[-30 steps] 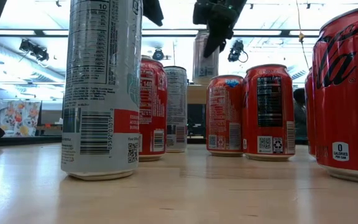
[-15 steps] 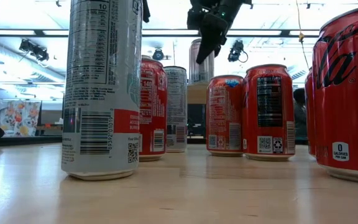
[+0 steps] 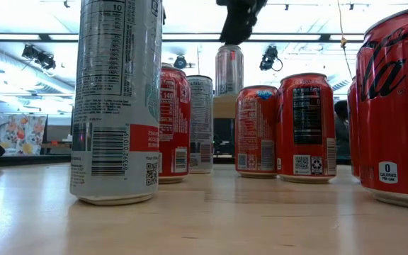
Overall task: Place canned beverage on shelf
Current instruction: Put the silver soda can aligned with the other silver soda can on the shelf
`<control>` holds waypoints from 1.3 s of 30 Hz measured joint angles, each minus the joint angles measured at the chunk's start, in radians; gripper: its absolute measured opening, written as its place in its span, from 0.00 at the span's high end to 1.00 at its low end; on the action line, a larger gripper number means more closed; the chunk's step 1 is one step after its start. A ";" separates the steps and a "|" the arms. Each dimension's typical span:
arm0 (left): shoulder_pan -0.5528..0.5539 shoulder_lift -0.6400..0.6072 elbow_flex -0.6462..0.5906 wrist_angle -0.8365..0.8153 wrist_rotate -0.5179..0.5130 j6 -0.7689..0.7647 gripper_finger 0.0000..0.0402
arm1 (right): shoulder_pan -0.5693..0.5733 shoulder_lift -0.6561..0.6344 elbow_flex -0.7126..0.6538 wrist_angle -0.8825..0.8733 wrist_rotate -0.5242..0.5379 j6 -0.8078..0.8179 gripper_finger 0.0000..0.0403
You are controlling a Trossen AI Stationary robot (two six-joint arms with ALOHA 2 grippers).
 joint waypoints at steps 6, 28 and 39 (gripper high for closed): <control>-0.001 0.000 0.000 -0.029 0.106 -0.004 0.51 | 0.002 -0.037 0.082 -0.123 0.064 0.024 0.04; -0.038 0.117 0.000 0.178 0.101 -0.259 0.51 | -0.062 -0.076 -0.201 -0.100 0.098 0.169 0.14; -0.004 0.152 -0.073 0.277 0.026 -0.205 0.51 | -0.094 -0.181 -0.336 0.032 0.086 0.224 0.14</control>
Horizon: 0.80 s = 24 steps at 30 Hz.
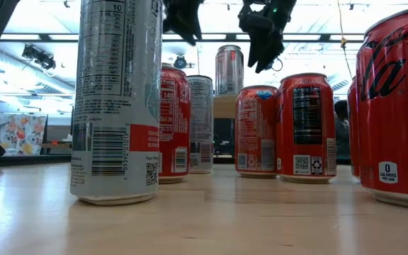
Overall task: Place canned beverage on shelf
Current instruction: Put the silver soda can aligned with the other silver soda can on the shelf
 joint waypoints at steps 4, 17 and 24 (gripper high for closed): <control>-0.010 -0.066 -0.154 0.104 0.016 -0.004 0.51 | 0.005 -0.100 -0.098 0.069 0.000 0.030 0.14; -0.029 -0.164 -0.497 0.503 -0.013 -0.106 0.51 | 0.027 -0.229 -0.368 0.369 -0.030 0.096 0.14; -0.036 -0.159 -0.533 0.595 -0.032 -0.138 0.51 | 0.031 -0.217 -0.422 0.466 -0.029 0.108 0.14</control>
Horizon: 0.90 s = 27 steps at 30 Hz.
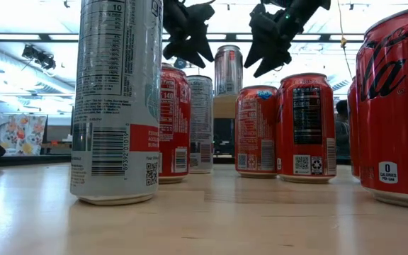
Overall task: Place canned beverage on shelf
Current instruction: Put the silver soda can aligned with the other silver soda can on the shelf
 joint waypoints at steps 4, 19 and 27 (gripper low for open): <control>-0.002 0.003 0.000 -0.001 -0.005 -0.004 0.51 | 0.000 0.000 -0.002 0.007 -0.006 -0.001 0.14; -0.078 -0.007 0.000 -0.138 -0.057 -0.023 0.51 | 0.004 0.061 -0.002 0.092 -0.049 -0.036 0.14; -0.088 -0.056 0.000 -0.230 -0.149 -0.049 0.51 | 0.001 0.117 -0.002 0.165 -0.029 -0.033 0.14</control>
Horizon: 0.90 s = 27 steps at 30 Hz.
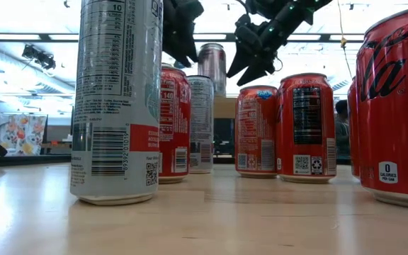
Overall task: Place canned beverage on shelf
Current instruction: Put the silver soda can aligned with the other silver soda can on the shelf
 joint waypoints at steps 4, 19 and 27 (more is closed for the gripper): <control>0.017 -0.048 0.000 -0.050 -0.007 -0.006 0.51 | -0.001 -0.019 0.000 -0.029 0.009 0.002 0.14; 0.025 -0.236 0.001 -0.115 -0.001 -0.026 0.51 | 0.057 -0.023 0.001 -0.018 0.006 0.022 0.14; 0.025 -0.311 0.001 -0.172 0.001 -0.063 0.51 | 0.057 0.015 0.001 0.034 -0.019 0.021 0.14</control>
